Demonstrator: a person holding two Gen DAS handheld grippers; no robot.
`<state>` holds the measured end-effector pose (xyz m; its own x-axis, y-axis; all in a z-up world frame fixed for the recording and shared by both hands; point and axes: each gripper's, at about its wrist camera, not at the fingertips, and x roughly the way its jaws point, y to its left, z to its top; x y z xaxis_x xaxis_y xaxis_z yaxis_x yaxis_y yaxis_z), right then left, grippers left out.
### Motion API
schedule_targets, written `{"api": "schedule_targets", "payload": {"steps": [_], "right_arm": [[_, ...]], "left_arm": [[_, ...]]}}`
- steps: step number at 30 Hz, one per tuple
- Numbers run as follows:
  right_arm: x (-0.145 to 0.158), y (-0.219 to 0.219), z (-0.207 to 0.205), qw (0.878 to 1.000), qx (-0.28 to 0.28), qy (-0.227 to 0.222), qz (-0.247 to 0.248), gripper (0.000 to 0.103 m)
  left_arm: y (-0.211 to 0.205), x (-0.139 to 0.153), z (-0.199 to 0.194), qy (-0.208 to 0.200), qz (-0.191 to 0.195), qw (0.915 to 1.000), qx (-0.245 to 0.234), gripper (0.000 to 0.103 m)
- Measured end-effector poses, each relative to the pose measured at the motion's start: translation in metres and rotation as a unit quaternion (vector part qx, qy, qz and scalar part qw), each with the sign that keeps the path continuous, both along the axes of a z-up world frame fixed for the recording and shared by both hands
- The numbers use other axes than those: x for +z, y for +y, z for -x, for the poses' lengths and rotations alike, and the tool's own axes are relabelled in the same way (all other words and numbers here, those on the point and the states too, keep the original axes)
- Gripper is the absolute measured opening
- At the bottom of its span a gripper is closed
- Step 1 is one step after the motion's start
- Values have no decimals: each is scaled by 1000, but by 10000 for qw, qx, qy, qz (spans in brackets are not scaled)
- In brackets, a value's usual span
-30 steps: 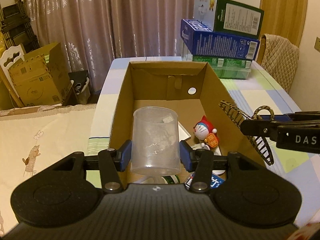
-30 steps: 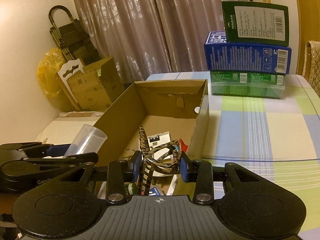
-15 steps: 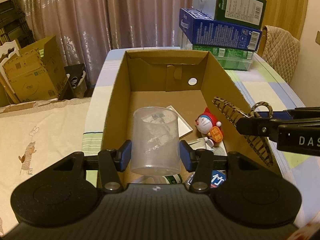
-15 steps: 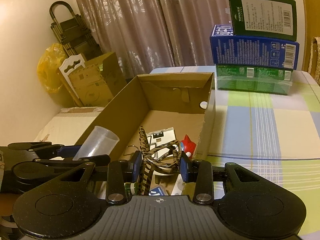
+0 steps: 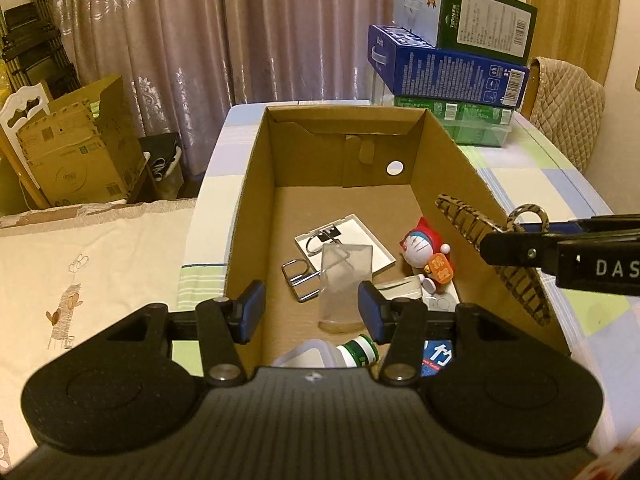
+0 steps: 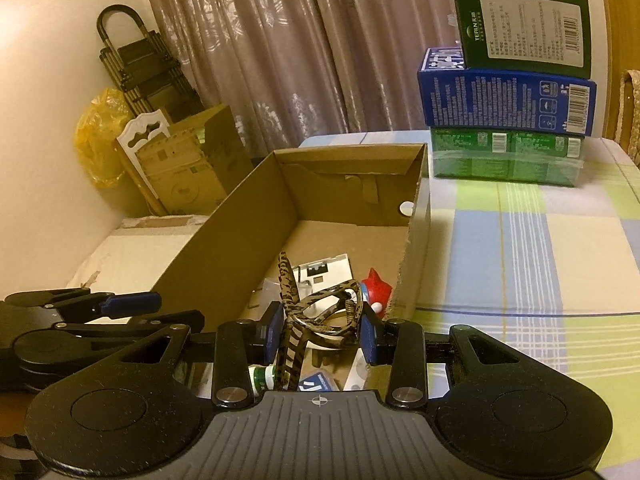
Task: Organize rigid objects
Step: 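Open both tools to drop the cup and hair clip into the box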
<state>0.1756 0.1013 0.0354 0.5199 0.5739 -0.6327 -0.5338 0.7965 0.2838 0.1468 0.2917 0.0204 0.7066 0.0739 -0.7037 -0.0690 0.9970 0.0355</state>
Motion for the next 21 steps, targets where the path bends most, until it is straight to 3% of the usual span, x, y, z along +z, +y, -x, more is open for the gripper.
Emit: {"api": "schedule_targets", "payload": {"steps": [14, 21], "right_arm": [[-5, 8, -2, 9999, -12, 136, -98, 36], [4, 2, 0, 9990, -56, -84, -438, 41]], "left_arm": [[1, 4, 3, -34, 50, 10000, 13, 47], [3, 4, 5, -26, 24, 10000, 15, 49]]}}
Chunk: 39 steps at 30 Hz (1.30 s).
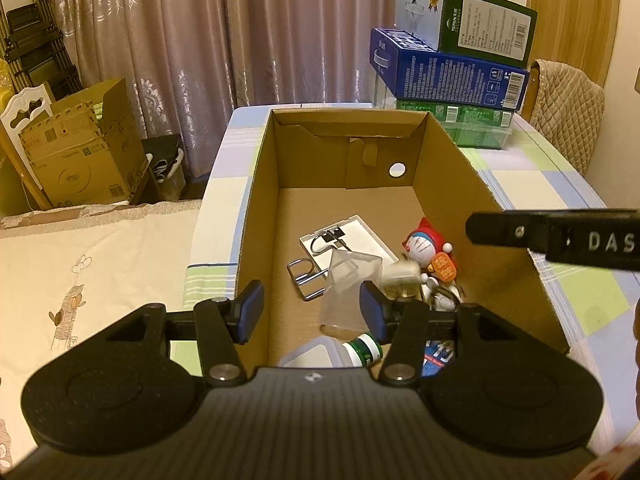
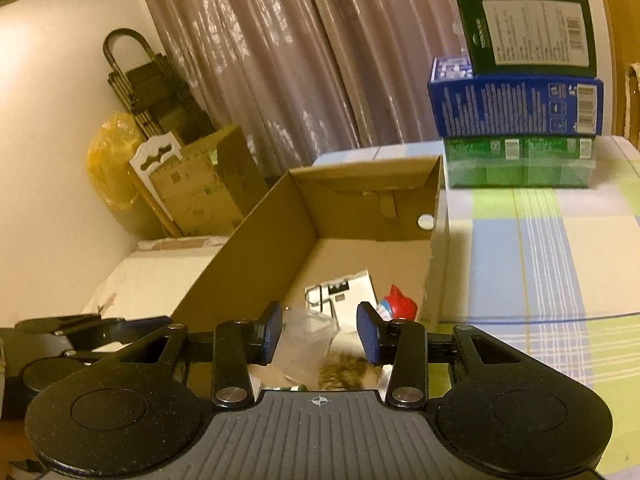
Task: Organize rigid objects
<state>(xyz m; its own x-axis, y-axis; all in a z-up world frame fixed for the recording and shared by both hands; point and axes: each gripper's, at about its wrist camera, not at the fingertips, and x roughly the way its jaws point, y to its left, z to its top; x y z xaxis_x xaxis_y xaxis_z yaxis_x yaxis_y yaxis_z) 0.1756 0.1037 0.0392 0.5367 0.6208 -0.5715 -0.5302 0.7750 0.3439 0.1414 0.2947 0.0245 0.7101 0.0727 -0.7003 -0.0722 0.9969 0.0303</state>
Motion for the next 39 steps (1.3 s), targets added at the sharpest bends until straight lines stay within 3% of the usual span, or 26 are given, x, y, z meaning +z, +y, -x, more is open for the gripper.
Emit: {"api": "schedule_targets", "payload": {"steps": [12, 16, 24, 32, 39], "right_arm": [[10, -26, 17, 9993, -349, 23, 109, 65], [15, -37, 28, 9991, -399, 48, 166, 68], [28, -54, 54, 9973, -620, -36, 387, 83], [50, -67, 85, 9940, -720, -321, 753, 91], [54, -84, 107, 9928, -753, -215, 908, 94]], "left_arm": [[-9, 14, 14, -96, -15, 9999, 47, 61], [-13, 23, 23, -135, -3, 9999, 61, 63], [-24, 44, 47, -248, 26, 9996, 142, 84], [-32, 64, 79, -417, 121, 9986, 297, 98], [-37, 74, 107, -505, 203, 9973, 483, 101]]}}
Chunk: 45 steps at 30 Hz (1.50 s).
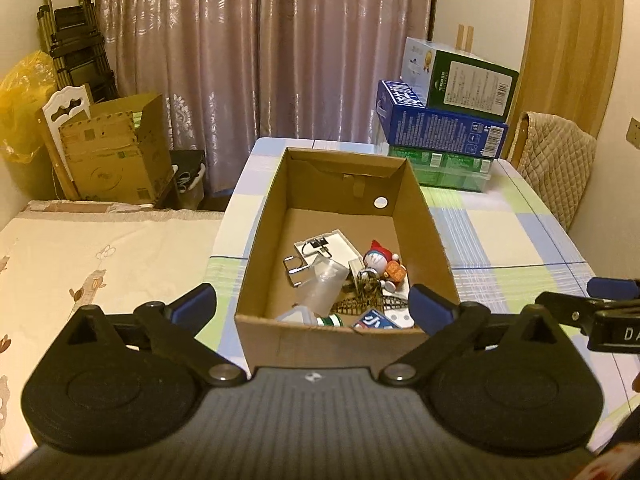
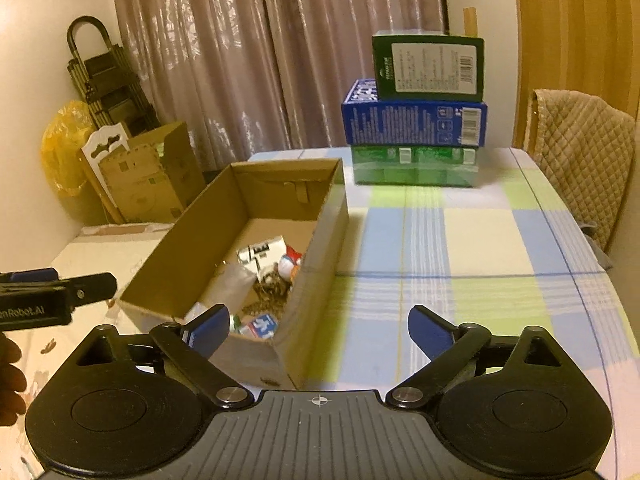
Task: Organize rigid objects
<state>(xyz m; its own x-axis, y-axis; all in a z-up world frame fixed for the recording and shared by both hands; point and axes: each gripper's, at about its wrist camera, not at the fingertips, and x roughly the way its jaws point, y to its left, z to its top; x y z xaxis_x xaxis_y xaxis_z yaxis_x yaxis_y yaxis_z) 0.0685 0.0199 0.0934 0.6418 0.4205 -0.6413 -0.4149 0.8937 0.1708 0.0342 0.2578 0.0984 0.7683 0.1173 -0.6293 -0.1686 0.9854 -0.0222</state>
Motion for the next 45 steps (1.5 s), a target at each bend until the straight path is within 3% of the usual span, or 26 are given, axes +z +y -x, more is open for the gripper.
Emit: {"api": "schedule_targets", "payload": {"steps": [13, 22, 45], "right_arm": [[3, -23, 43, 9999, -64, 82, 59, 94], [1, -23, 62, 9997, 34, 34, 245, 94], [-17, -18, 68, 9991, 114, 188, 369, 94]], "left_arm": [[-28, 5, 45, 189, -21, 9996, -200, 102], [-37, -4, 61, 403, -29, 9992, -62, 102], [-41, -21, 76, 590, 60, 9982, -67, 102]]}}
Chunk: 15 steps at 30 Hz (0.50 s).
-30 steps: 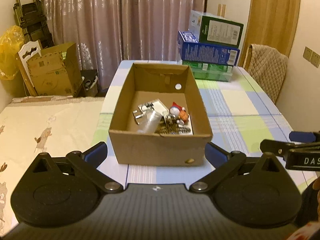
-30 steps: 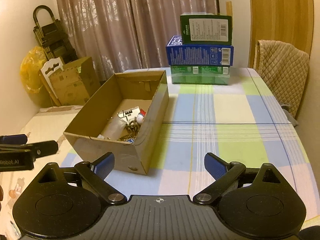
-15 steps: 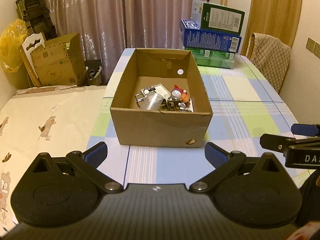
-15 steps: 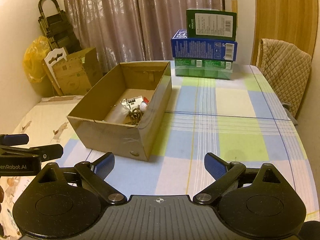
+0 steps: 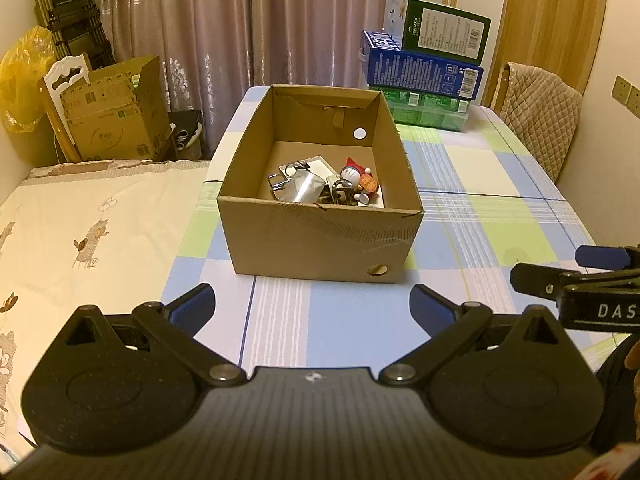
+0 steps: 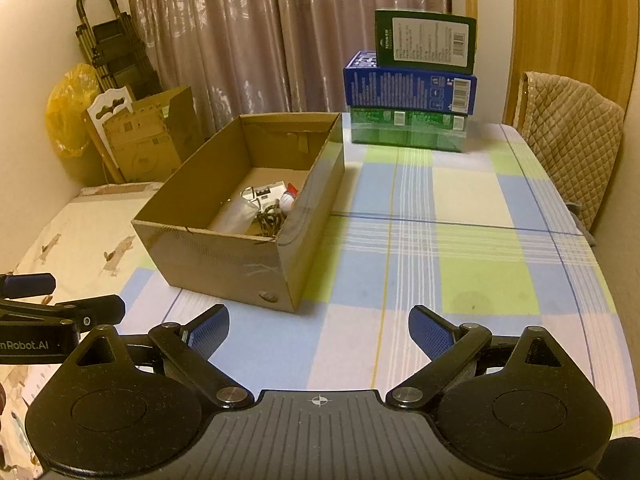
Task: Organize rigid objects
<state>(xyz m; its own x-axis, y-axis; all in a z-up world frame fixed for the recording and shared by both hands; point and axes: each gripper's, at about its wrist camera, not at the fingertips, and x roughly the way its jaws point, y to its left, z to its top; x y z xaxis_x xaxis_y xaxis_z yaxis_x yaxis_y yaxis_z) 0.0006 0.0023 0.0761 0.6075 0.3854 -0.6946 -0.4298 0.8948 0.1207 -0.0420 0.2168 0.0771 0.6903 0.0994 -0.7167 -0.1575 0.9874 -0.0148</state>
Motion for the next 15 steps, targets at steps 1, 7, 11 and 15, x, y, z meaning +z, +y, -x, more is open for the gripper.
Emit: {"api": "schedule_targets", "payload": {"steps": [1, 7, 11, 15], "right_arm": [[-1, 0, 0, 10000, 0, 5, -1, 94], [-1, 1, 0, 10000, -9, 6, 2, 94], [0, 2, 0, 10000, -17, -13, -7, 94], [-1, 1, -1, 10000, -24, -23, -5, 94]], "left_arm": [[0, 0, 0, -5, 5, 10000, -1, 102], [0, 1, 1, -24, 17, 10000, -9, 102], [-1, 2, 0, -28, 23, 10000, -10, 102], [-1, 3, 0, -19, 16, 10000, -7, 102]]}}
